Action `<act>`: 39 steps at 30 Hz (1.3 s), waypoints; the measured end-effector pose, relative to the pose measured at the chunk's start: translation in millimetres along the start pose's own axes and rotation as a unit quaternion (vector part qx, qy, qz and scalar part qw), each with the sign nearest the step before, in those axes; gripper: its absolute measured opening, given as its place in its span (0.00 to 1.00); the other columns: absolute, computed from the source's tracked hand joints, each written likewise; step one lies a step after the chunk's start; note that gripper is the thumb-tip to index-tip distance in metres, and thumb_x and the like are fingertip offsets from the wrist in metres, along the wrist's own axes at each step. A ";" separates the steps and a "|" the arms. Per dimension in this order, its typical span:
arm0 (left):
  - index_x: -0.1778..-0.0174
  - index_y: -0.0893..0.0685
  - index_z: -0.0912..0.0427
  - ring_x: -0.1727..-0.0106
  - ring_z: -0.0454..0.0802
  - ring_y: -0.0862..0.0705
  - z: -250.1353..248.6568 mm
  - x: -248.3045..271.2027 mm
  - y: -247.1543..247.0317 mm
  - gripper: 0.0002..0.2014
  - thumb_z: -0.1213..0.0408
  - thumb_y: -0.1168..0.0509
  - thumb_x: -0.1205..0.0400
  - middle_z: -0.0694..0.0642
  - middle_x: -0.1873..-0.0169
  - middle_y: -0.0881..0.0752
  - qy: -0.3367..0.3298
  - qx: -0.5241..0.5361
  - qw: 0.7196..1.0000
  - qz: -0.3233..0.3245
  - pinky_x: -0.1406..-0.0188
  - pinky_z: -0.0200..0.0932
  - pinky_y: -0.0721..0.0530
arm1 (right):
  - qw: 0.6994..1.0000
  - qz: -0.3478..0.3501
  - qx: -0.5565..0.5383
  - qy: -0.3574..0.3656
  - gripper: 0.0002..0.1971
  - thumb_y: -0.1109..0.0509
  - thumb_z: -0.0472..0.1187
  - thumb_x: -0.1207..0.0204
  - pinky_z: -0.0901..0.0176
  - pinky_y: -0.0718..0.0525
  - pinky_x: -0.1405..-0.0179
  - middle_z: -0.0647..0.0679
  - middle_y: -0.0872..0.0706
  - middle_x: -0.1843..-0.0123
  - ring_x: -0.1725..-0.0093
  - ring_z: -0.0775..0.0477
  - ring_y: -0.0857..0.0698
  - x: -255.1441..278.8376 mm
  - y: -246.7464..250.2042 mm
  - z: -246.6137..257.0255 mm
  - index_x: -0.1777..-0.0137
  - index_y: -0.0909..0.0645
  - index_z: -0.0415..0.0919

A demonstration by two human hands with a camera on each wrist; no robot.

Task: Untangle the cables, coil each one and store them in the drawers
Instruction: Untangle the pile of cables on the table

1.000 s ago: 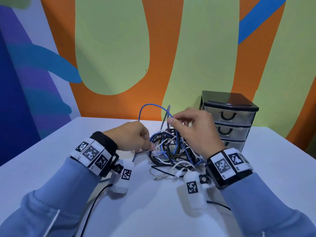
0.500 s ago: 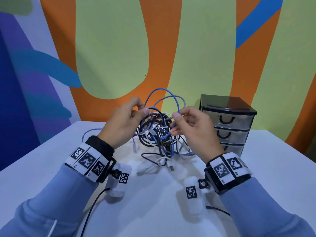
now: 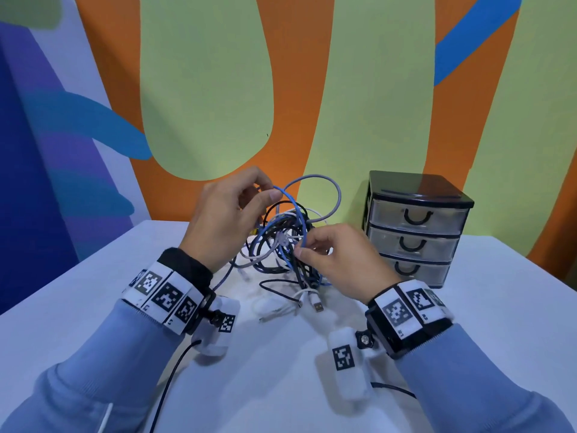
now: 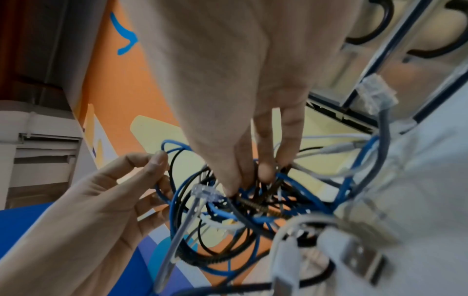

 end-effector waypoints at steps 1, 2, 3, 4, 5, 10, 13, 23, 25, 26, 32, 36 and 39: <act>0.53 0.14 0.48 0.69 0.58 0.13 0.7 0.1 -1.4 0.06 0.54 0.27 0.12 0.54 0.74 0.16 0.003 0.005 1.000 0.004 0.66 0.59 0.12 | 1.000 -0.012 0.025 -0.005 0.08 0.22 0.53 0.20 0.51 0.14 0.54 0.54 0.11 0.66 0.62 0.50 0.14 -0.6 0.8 -0.6 0.57 0.08 0.51; 0.53 0.14 0.49 0.70 0.59 0.14 0.6 0.4 -2.8 0.06 0.54 0.28 0.12 0.55 0.75 0.17 0.006 0.007 1.000 0.008 0.67 0.59 0.12 | 0.999 -0.021 0.040 -0.009 0.08 0.22 0.54 0.20 0.52 0.16 0.57 0.54 0.14 0.69 0.65 0.50 0.18 -0.5 1.5 -0.9 0.56 0.07 0.52; 0.53 0.14 0.49 0.71 0.59 0.15 0.2 0.3 -3.6 0.06 0.54 0.28 0.11 0.56 0.75 0.18 0.009 0.003 1.000 0.012 0.68 0.58 0.13 | 0.999 -0.024 0.044 -0.011 0.08 0.21 0.54 0.20 0.53 0.18 0.60 0.56 0.17 0.72 0.68 0.50 0.22 -1.2 1.4 -1.6 0.56 0.07 0.53; 0.53 0.15 0.49 0.71 0.59 0.15 -0.8 0.6 -3.8 0.06 0.54 0.28 0.11 0.57 0.75 0.18 0.013 -0.002 1.000 0.014 0.69 0.54 0.14 | 0.999 -0.024 0.043 -0.012 0.08 0.22 0.53 0.20 0.54 0.20 0.62 0.58 0.19 0.75 0.70 0.51 0.24 -1.4 1.3 -1.8 0.57 0.07 0.52; 0.53 0.15 0.50 0.71 0.59 0.16 -0.7 0.7 -3.7 0.06 0.55 0.28 0.11 0.59 0.74 0.18 0.019 -0.006 1.000 0.014 0.71 0.51 0.15 | 0.999 -0.025 0.039 -0.009 0.07 0.22 0.52 0.20 0.55 0.21 0.63 0.61 0.20 0.76 0.71 0.52 0.25 -1.9 1.0 -2.0 0.57 0.07 0.52; 0.54 0.15 0.51 0.71 0.55 0.13 8.7 0.9 -1.9 0.06 0.57 0.27 0.12 0.55 0.70 0.16 0.074 0.008 0.997 0.016 0.70 0.57 0.09 | 0.998 -0.050 -0.029 -0.012 0.04 0.19 0.40 0.22 0.59 0.14 0.56 0.55 0.09 0.64 0.67 0.57 0.18 -5.3 0.9 -9.6 0.55 0.07 0.51; 0.53 0.17 0.53 0.70 0.58 0.11 11.9 2.6 -3.4 0.08 0.56 0.29 0.10 0.56 0.68 0.11 0.114 0.021 0.993 0.038 0.68 0.64 0.08 | 0.997 -0.058 -0.055 -0.011 0.09 0.19 0.35 0.24 0.57 0.13 0.55 0.49 0.08 0.65 0.69 0.53 0.17 -4.9 2.6 -12.2 0.60 0.14 0.49; 0.46 0.22 0.55 0.61 0.61 0.05 30.0 11.7 -1.8 0.30 0.29 0.31 0.23 0.59 0.67 0.06 0.249 -0.022 0.948 0.196 0.48 0.66 0.07 | 0.995 -0.055 -0.073 -0.029 0.09 0.18 0.35 0.23 0.66 0.19 0.62 0.48 0.07 0.67 0.68 0.51 0.13 -1.2 4.1 -13.6 0.60 0.16 0.45; 0.42 0.22 0.56 0.59 0.60 0.05 32.0 16.3 -4.4 0.29 0.38 0.22 0.25 0.61 0.65 0.05 0.275 -0.004 0.926 0.259 0.51 0.60 0.06 | 0.995 -0.053 -0.081 -0.038 0.09 0.18 0.36 0.23 0.67 0.20 0.62 0.47 0.07 0.67 0.68 0.54 0.15 -0.6 3.8 -14.0 0.60 0.16 0.45; 0.40 0.22 0.55 0.59 0.58 0.05 33.4 19.3 -6.6 0.27 0.45 0.18 0.24 0.60 0.64 0.05 0.278 -0.009 0.915 0.291 0.54 0.56 0.06 | 0.994 -0.054 -0.086 -0.042 0.09 0.18 0.37 0.23 0.65 0.19 0.60 0.48 0.07 0.67 0.67 0.54 0.14 -0.8 3.7 -14.4 0.60 0.15 0.45; 0.38 0.22 0.53 0.64 0.58 0.07 36.4 17.9 -11.9 0.24 0.66 0.16 0.23 0.59 0.67 0.06 0.226 -0.029 0.933 0.278 0.62 0.53 0.08 | 0.981 -0.065 -0.178 -0.052 0.06 0.20 0.36 0.21 0.37 0.08 0.41 0.45 0.05 0.62 0.56 0.45 0.05 -2.1 1.9 -15.6 0.55 0.15 0.40; 0.40 0.18 0.50 0.60 0.60 0.07 35.3 5.7 2.4 0.19 0.65 0.18 0.20 0.58 0.66 0.06 0.194 0.020 0.967 0.165 0.47 0.67 0.08 | 0.974 -0.113 -0.195 -0.006 0.04 0.25 0.37 0.16 0.37 0.08 0.42 0.46 0.05 0.59 0.55 0.46 0.05 -1.9 10.8 -3.8 0.53 0.11 0.44; 0.38 0.18 0.49 0.61 0.55 0.07 30.7 2.7 3.3 0.17 0.64 0.20 0.18 0.54 0.67 0.06 0.165 0.025 0.979 0.120 0.46 0.63 0.08 | 0.978 -0.123 -0.168 0.008 0.06 0.25 0.36 0.16 0.42 0.06 0.52 0.49 0.06 0.59 0.59 0.47 0.05 -1.5 13.6 -0.4 0.54 0.10 0.47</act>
Point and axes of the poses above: each hand's wrist, its own x-axis away from the middle knuckle, its own y-axis out of the back of the hand, z = x × y, the point moved 5 cm from there along -x, towards the middle knuckle
